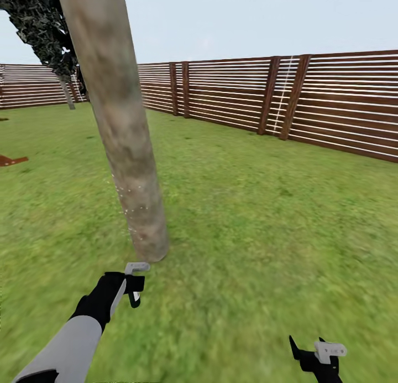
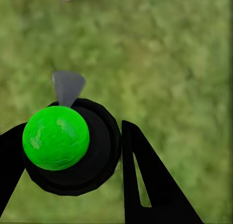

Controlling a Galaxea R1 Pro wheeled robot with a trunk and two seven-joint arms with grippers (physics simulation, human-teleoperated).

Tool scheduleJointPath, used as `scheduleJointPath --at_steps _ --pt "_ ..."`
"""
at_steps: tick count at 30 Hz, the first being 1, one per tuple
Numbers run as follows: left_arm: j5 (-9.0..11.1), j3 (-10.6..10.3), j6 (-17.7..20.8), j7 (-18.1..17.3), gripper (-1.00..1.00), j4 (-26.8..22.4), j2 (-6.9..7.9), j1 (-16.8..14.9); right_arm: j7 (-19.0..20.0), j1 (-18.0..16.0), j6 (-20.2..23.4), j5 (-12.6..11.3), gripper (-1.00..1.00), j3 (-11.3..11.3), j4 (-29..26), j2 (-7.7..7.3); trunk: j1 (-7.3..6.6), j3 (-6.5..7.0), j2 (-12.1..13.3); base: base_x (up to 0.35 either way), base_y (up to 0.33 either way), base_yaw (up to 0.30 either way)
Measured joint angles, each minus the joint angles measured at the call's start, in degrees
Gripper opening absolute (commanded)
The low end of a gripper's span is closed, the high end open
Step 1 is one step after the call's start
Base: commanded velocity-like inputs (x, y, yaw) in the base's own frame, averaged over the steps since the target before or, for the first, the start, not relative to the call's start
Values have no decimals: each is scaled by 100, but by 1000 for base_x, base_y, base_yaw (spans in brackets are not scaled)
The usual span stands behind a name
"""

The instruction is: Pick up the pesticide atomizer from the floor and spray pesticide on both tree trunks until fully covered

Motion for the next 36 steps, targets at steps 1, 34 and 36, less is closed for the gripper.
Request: scheduleJointPath --at_steps 1,34,36 --pt "0 0 0 0 -100 0 0 0 0 1 0 0 100 0 0 0 0 0 0 53 -278 245" --pt "0 0 -1 1 -100 7 -1 -1 0 4 -1 3 100 0 -1 0 0 0 0 51 -278 212" --pt "0 0 -1 0 -100 4 0 -1 0 2 0 2 100 0 0 0 0 0 0 0 -278 102"
